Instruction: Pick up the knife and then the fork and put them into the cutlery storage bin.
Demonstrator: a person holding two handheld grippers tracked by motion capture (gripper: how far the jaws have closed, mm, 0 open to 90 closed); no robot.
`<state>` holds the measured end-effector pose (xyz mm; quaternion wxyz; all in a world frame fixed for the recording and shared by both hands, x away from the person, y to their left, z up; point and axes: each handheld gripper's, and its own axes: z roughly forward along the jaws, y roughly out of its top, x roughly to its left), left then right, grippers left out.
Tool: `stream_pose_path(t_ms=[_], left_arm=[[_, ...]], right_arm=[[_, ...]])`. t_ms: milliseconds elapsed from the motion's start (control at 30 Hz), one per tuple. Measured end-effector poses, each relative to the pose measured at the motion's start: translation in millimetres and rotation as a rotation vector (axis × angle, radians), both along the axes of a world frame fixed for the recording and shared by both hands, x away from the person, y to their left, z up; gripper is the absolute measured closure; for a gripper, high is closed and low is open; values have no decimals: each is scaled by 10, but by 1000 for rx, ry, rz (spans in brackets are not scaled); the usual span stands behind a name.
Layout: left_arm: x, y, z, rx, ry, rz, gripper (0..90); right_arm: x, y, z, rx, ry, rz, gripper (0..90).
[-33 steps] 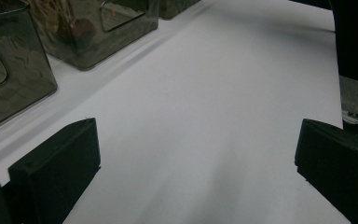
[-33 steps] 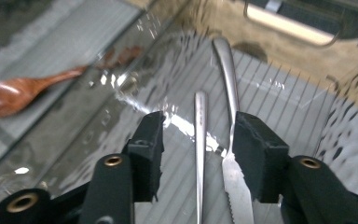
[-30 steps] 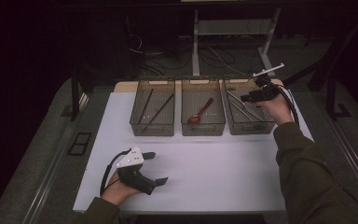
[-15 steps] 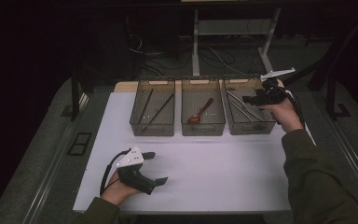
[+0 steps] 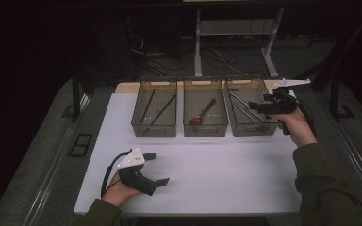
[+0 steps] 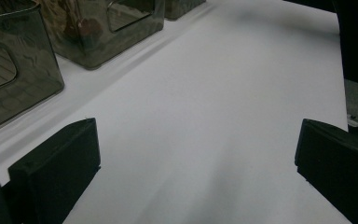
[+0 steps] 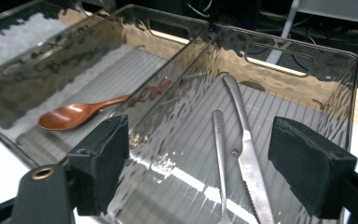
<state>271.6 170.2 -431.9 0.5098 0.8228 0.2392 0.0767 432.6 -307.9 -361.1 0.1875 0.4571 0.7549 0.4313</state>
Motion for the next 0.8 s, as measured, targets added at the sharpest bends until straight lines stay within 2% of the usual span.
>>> stream_pose_path(t_ms=[400, 633, 800], left_arm=[[2, -35, -24, 3, 9, 1, 0], [-3, -40, -22, 8, 6, 1, 0], [-7, -37, -18, 8, 7, 0, 0]], right_arm=[[-354, -37, -74, 66, -66, 13, 180], [-549, -20, -75, 66, -97, 41, 180], [-688, 30, -101, 61, -110, 81, 180]])
